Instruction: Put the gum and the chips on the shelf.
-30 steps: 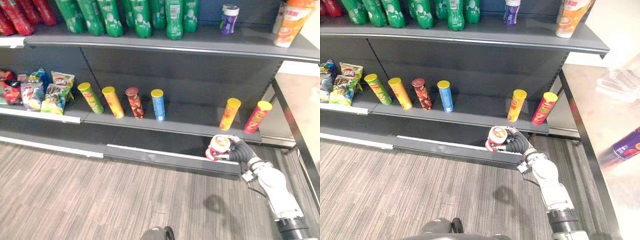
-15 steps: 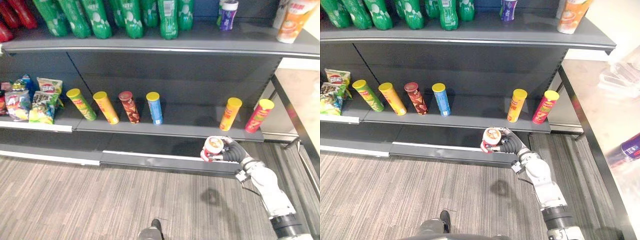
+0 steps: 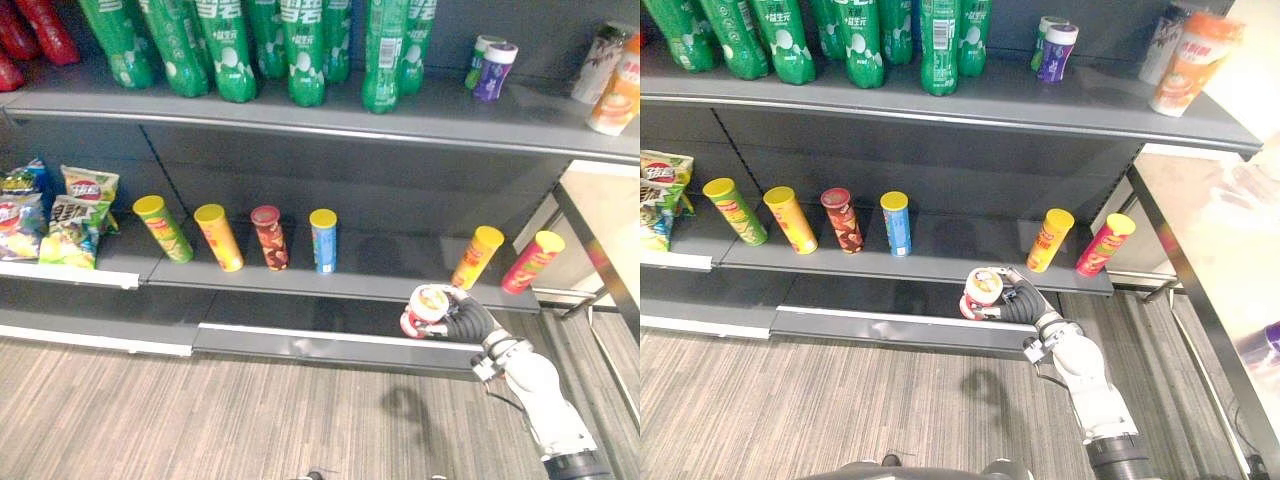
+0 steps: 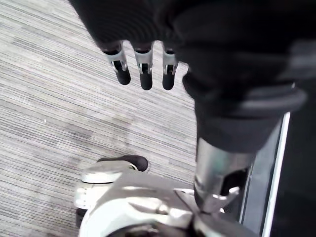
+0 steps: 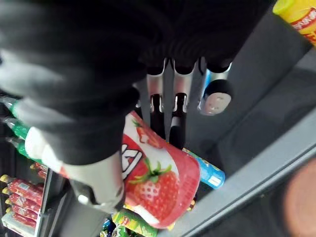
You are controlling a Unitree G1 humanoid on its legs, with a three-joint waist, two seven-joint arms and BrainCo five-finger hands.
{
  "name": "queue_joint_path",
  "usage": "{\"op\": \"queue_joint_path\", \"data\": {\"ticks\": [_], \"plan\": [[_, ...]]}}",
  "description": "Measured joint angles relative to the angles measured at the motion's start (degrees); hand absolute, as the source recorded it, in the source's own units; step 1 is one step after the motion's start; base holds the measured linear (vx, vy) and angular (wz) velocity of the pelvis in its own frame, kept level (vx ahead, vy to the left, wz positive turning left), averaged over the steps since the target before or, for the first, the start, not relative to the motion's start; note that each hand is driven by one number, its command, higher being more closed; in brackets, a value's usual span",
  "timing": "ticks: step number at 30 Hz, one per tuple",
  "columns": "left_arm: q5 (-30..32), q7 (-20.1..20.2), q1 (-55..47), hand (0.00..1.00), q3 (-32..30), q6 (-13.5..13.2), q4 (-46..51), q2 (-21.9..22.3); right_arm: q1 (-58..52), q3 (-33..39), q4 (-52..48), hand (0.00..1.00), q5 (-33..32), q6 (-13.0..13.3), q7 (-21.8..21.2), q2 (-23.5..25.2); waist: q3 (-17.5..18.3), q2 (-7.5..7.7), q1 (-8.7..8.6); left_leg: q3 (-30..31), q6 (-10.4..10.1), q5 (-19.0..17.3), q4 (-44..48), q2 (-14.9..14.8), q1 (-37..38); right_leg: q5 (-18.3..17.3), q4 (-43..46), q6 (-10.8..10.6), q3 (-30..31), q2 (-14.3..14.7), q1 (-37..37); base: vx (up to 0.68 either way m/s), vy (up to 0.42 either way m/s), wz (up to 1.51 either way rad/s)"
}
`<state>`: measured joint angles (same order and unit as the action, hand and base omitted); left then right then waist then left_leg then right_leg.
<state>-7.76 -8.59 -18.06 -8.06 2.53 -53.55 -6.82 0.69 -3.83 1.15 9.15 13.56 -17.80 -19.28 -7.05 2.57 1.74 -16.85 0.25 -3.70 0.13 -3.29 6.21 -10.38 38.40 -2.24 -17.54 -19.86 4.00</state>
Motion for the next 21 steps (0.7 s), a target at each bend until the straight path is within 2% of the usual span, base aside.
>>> {"op": "queue_joint_path", "data": {"ticks": [1, 3, 4, 5, 6, 7, 8, 10, 12, 15, 21], "plan": [[-0.1, 0.0, 0.5, 0.00, -0.1, 0.0, 0.4, 0.0, 0.3, 0.0, 0.0, 1.00, 0.0, 0.7, 0.0, 0.0, -0.1, -0.22, 0.00, -0.1, -0.5, -0.3, 0.1, -1.2, 0.2, -0.9, -3.0, 0.4, -1.0, 1.1, 1.9, 0.10, -0.087, -0.02], [-0.7, 0.0, 0.9, 0.00, -0.2, 0.2, 1.2, 0.0, 0.6, -0.2, 0.1, 1.00, 0.0, 1.1, 0.0, 0.0, -0.2, -0.27, 0.10, 0.0, -0.9, -0.4, 0.7, -2.8, 0.2, -0.3, -10.7, -0.5, -0.7, 2.6, 3.7, 0.15, -0.198, 0.07], [-1.0, -0.1, 0.9, 0.00, -0.3, 0.2, 1.2, -0.1, 0.9, -0.5, 0.2, 1.00, 0.0, 1.1, 0.1, -0.1, -0.2, -0.14, 0.21, 0.3, -2.2, -0.9, 1.6, -3.5, 0.3, 1.5, -16.8, -1.5, -0.2, 3.0, 4.0, 0.15, -0.271, 0.12], [-1.1, -0.1, 0.6, 0.00, -0.6, 0.2, 1.3, -0.6, 1.8, -1.2, 0.2, 1.00, 0.0, 1.1, 0.1, 0.0, -0.4, 1.18, 0.71, 0.2, -3.9, -1.8, 2.3, -3.2, 0.6, 7.0, -22.4, -1.4, 1.3, 2.7, 4.0, 0.11, -0.253, 0.07], [-1.1, -0.1, 0.5, 0.00, -0.8, 0.2, 1.5, -1.2, 2.4, -1.5, 0.2, 1.00, 0.0, 1.2, 0.1, 0.1, -0.7, 2.64, 0.91, 0.2, -5.0, -2.2, 2.3, -2.5, 1.1, 10.7, -23.9, -1.5, 2.5, 2.0, 3.9, 0.05, -0.235, 0.06], [-1.1, -0.1, 1.0, 0.00, -1.1, 0.5, 1.0, -1.7, 2.8, -1.7, 0.7, 1.00, 0.0, 1.3, 0.1, -0.3, -1.0, 2.82, 1.50, 0.7, -6.5, -3.2, 2.4, -2.7, 1.6, 8.8, -23.2, -6.1, 2.7, 1.8, 3.5, 0.07, -0.328, 0.06], [-1.1, -0.1, 0.6, 0.00, -1.3, 0.5, 1.1, -0.6, 3.5, -1.7, 1.5, 1.00, 0.0, 1.2, 0.1, -0.8, -1.0, 1.57, 1.80, 1.2, -7.2, -3.0, 2.4, -4.9, 1.4, 7.4, -23.6, -5.1, 1.5, 4.0, 3.3, 0.09, -0.322, 0.06], [-1.1, -0.2, 0.7, 0.00, -1.6, 0.6, 1.3, 0.6, 4.8, -1.7, 2.1, 1.00, -0.1, 1.2, 0.1, -2.1, -1.3, -0.92, 1.86, 2.3, -7.7, -2.9, 3.1, -8.0, 0.7, 6.7, -24.9, -4.6, -1.0, 6.7, 2.1, 0.10, -0.263, 0.18], [-1.1, -0.1, 0.6, 0.00, -1.6, 0.7, 1.3, 0.8, 5.1, -1.7, 2.2, 1.00, -0.1, 1.2, 0.1, -3.0, -1.4, -1.82, 1.92, 3.4, -8.7, -2.3, 2.8, -9.8, 0.9, 6.6, -26.1, -4.4, -2.9, 8.5, 0.3, 0.11, -0.173, 0.37], [-1.1, -0.1, 0.4, 0.00, -3.0, 0.7, 1.6, 1.5, 6.6, -2.0, 3.9, 1.00, -0.2, 1.3, 0.1, -3.1, -1.0, -2.16, 2.16, 3.6, -10.3, -0.9, 0.9, -10.9, 1.8, 7.0, -27.6, -4.1, -5.1, 9.9, -2.0, 0.12, -0.074, 0.31], [-1.1, -1.3, 0.3, 0.00, -3.4, 0.0, 2.2, 2.2, 7.3, -3.2, 6.8, 1.00, -0.2, 1.2, 0.7, -2.2, -0.7, -1.56, 3.10, 3.8, -10.1, 1.3, -0.8, -9.3, 1.7, 11.2, -36.7, -5.3, -8.7, 9.8, -7.2, 0.08, 0.028, 0.29]]}}
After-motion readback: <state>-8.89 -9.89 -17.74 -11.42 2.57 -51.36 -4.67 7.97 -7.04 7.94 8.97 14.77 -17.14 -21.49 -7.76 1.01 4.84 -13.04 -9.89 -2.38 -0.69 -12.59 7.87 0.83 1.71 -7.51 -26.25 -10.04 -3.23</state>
